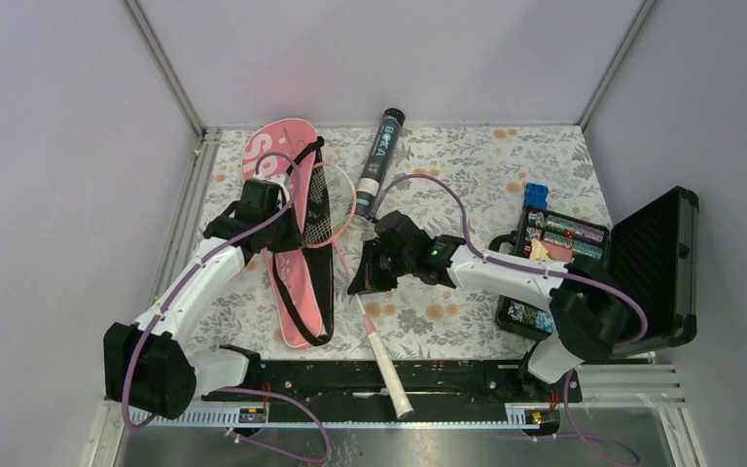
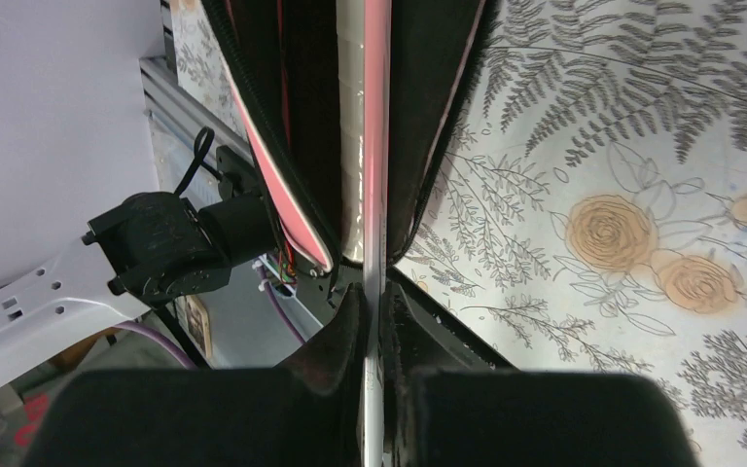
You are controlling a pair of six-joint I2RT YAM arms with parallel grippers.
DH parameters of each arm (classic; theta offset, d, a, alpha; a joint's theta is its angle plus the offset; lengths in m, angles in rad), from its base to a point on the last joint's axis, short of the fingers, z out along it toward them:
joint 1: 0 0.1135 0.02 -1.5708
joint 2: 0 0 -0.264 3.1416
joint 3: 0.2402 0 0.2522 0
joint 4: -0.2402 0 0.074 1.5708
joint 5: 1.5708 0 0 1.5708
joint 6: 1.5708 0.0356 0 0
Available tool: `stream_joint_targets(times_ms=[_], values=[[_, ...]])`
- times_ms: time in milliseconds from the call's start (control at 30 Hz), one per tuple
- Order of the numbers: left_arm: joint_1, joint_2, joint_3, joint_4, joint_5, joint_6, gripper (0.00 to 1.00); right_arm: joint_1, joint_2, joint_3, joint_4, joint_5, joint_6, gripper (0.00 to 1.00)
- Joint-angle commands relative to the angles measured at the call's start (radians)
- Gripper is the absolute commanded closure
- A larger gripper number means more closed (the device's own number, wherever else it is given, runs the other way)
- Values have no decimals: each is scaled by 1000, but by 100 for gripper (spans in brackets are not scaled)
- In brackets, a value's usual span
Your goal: Pack up the badminton gear
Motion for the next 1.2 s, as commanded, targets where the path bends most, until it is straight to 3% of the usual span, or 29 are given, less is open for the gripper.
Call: stream_joint_targets(times_ms=[0,433,733,1167], values=[[4,-76,-5,74,80,22,100,8,53,91,98,-95,-54,100],[4,-119,-41,37,203,-14,100,-24,240,258,126,-19,-171,100],[4,-171,-88,85,262,-136,100,-49,400,440,159,-4,-210,100],[4,-313,-231,253,319,-424,100,-58,528,495,382,255,-179,100]])
